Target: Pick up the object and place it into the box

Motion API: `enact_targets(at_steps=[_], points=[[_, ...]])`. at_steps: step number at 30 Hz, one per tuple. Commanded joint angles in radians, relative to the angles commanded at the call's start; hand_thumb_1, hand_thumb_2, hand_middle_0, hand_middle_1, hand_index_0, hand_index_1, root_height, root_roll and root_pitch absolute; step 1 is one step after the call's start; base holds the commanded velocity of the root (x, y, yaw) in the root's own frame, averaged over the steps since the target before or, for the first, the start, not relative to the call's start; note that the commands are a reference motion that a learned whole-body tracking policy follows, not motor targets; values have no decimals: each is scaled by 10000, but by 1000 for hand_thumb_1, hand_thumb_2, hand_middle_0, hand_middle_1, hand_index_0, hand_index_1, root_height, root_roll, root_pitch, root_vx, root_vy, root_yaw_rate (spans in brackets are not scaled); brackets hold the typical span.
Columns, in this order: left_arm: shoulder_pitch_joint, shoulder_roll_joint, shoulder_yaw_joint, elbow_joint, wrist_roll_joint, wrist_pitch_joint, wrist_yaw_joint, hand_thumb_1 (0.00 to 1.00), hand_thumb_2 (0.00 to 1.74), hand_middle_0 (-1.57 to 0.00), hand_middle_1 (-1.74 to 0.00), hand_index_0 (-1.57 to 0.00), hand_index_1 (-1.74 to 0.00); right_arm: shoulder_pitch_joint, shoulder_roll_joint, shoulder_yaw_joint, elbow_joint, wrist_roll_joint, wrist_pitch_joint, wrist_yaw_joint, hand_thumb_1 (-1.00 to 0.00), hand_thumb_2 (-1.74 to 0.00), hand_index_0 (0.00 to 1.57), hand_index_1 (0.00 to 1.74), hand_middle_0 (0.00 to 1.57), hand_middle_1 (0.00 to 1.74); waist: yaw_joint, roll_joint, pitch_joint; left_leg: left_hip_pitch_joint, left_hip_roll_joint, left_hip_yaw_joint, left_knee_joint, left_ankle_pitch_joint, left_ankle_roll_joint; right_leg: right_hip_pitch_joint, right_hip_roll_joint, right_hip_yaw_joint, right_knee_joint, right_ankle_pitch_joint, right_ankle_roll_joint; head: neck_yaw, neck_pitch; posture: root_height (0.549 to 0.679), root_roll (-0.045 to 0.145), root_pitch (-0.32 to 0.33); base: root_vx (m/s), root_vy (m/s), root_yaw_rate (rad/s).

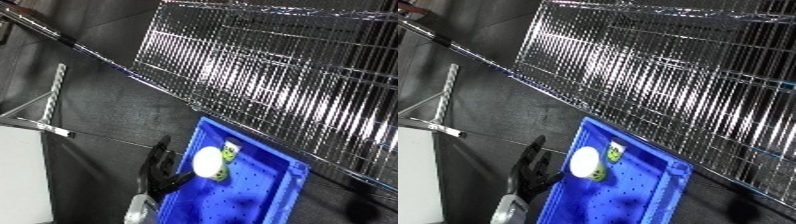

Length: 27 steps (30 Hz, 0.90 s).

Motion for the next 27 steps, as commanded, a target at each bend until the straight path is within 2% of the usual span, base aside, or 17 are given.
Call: enact_targets(at_steps=[12,18,27], points=[[4,-210,-226,2,-246,402,-184,0,0,0,0,0,0,-58,-7,39,-316,-36,104,-203,0,0,0,0,0,0,-130,111,0,14,-34,118,103,-48,33,-11,-41,53,-65,70,21,672,-176,648,32,63,-17,-1,-38],[9,-420,-618,-96,123,578,-462,0,0,0,0,0,0,-138,-37,17,-392,-163,160,-287,0,0,0,0,0,0,-247,187,0,28,4,234,200,-90,52,-62,-84,79,-20,98,48,1711,-365,647,30,61,-32,8,-109],[9,-900,-1483,-428,704,1326,-434,0,0,0,0,0,0,-503,-150,24,-632,-283,303,-785,0,0,0,0,0,0,-477,466,0,22,67,471,458,-158,34,-157,-115,240,-38,276,99,3798,-765,647,31,54,-31,23,-113]])
